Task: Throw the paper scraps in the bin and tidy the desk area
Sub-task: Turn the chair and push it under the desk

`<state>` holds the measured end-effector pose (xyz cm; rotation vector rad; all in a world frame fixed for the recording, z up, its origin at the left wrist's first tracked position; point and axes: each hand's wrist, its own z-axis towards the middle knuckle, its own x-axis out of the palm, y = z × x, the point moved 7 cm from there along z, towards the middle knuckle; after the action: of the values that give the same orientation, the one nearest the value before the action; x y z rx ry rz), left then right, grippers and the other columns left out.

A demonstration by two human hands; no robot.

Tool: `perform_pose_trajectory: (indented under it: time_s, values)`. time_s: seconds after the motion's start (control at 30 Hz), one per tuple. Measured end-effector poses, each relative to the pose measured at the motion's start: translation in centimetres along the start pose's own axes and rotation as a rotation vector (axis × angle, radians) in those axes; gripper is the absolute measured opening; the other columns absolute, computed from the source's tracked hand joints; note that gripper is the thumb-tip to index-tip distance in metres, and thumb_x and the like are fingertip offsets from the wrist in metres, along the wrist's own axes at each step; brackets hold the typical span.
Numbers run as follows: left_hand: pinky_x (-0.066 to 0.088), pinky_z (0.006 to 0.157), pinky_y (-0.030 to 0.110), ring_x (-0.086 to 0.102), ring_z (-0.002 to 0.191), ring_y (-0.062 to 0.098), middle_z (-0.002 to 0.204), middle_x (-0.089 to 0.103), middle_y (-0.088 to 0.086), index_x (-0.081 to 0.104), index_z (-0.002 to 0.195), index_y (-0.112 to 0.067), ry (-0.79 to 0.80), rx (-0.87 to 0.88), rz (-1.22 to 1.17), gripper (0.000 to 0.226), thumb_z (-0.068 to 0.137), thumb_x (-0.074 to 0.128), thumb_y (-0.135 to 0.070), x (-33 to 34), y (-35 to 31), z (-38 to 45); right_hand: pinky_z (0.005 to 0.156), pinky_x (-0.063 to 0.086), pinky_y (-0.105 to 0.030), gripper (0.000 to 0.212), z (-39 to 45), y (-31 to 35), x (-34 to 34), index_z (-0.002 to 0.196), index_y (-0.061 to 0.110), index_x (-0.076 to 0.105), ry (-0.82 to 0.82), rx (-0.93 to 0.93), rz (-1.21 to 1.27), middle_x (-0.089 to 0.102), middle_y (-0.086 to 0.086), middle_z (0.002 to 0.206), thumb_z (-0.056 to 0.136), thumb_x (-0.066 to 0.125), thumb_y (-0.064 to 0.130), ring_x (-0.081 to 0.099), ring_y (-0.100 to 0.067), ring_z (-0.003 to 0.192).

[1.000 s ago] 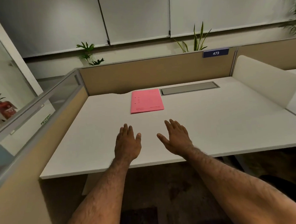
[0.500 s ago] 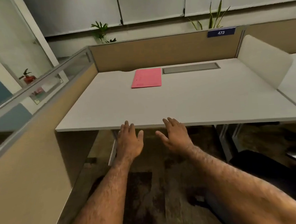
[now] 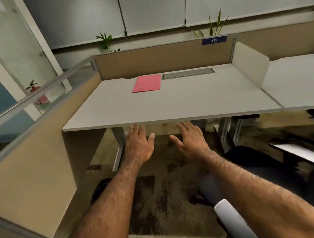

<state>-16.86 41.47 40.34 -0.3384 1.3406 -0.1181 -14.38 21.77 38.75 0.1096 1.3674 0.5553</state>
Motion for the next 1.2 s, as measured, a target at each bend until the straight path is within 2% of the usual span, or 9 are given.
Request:
perform_pose_trajectory:
  time_s: [0.23, 0.5, 0.67, 0.9, 1.07, 1.13, 1.2]
  values:
    - [0.0, 0.118, 0.039, 0.002, 0.149, 0.023, 0.163, 0.006, 0.007, 0.018, 0.152, -0.014, 0.013, 0.21, 0.002, 0.067, 0.099, 0.027, -0.054, -1.3, -7.3, -10.2, 0.122, 0.007, -0.045, 0.074, -11.4, -4.7, -5.2, 0.152, 0.022, 0.027, -0.08, 0.099, -0.038, 0.025, -0.003, 0.16, 0.094, 0.027, 0.067, 0.016, -0.022, 0.149]
    - [0.005, 0.12, 0.041, 0.008, 0.149, 0.024, 0.162, 0.014, 0.008, 0.02, 0.152, -0.014, 0.046, 0.338, -0.024, 0.066, 0.099, 0.027, -0.054, -0.5, -17.6, -19.4, 0.121, 0.006, -0.045, 0.071, -23.4, -10.5, -12.9, 0.151, 0.022, 0.028, -0.153, 0.2, -0.106, 0.026, -0.004, 0.16, 0.094, 0.03, 0.065, 0.016, -0.023, 0.149]
    - [0.0, 0.121, 0.041, -0.002, 0.15, 0.022, 0.163, 0.004, 0.005, 0.013, 0.153, -0.016, 0.078, 0.455, -0.054, 0.068, 0.099, 0.027, -0.055, 0.2, -25.6, -22.9, 0.12, 0.003, -0.043, 0.071, -28.1, -15.2, -19.4, 0.151, 0.021, 0.028, -0.261, 0.266, -0.115, 0.027, -0.003, 0.16, 0.095, 0.028, 0.065, 0.016, -0.021, 0.149]
    - [0.0, 0.121, 0.04, -0.003, 0.149, 0.021, 0.163, 0.004, 0.005, 0.014, 0.153, -0.017, 0.105, 0.596, -0.075, 0.07, 0.098, 0.029, -0.057, 2.5, -37.1, -25.1, 0.121, 0.006, -0.044, 0.067, -32.5, -26.4, -26.4, 0.148, 0.022, 0.034, -0.312, 0.416, -0.17, 0.033, -0.004, 0.156, 0.095, 0.03, 0.064, 0.022, -0.022, 0.146]
    - [-0.001, 0.119, 0.039, 0.0, 0.149, 0.022, 0.163, 0.004, 0.005, 0.014, 0.153, -0.016, 0.18, 0.638, -0.09, 0.082, 0.092, 0.026, -0.068, 7.0, -46.5, -26.3, 0.121, 0.01, -0.046, 0.069, -33.8, -36.4, -29.6, 0.148, 0.022, 0.034, -0.296, 0.472, -0.218, 0.035, -0.005, 0.156, 0.095, 0.029, 0.064, 0.024, -0.024, 0.146]
    - [0.004, 0.119, 0.04, 0.007, 0.149, 0.024, 0.163, 0.006, 0.006, 0.016, 0.153, -0.016, 0.247, 0.628, -0.099, 0.085, 0.089, 0.027, -0.071, 9.3, -50.3, -26.9, 0.12, 0.011, -0.045, 0.07, -33.5, -40.3, -30.4, 0.148, 0.02, 0.034, -0.269, 0.481, -0.232, 0.035, -0.006, 0.156, 0.095, 0.03, 0.065, 0.025, -0.024, 0.146]
    - [0.017, 0.118, 0.042, 0.018, 0.147, 0.026, 0.163, 0.009, 0.007, 0.02, 0.152, -0.016, 0.321, 0.607, -0.102, 0.087, 0.088, 0.032, -0.073, 11.6, -53.5, -27.2, 0.119, 0.016, -0.045, 0.07, -32.7, -43.7, -31.0, 0.148, 0.018, 0.036, -0.243, 0.474, -0.225, 0.037, -0.007, 0.155, 0.095, 0.032, 0.064, 0.027, -0.024, 0.145]
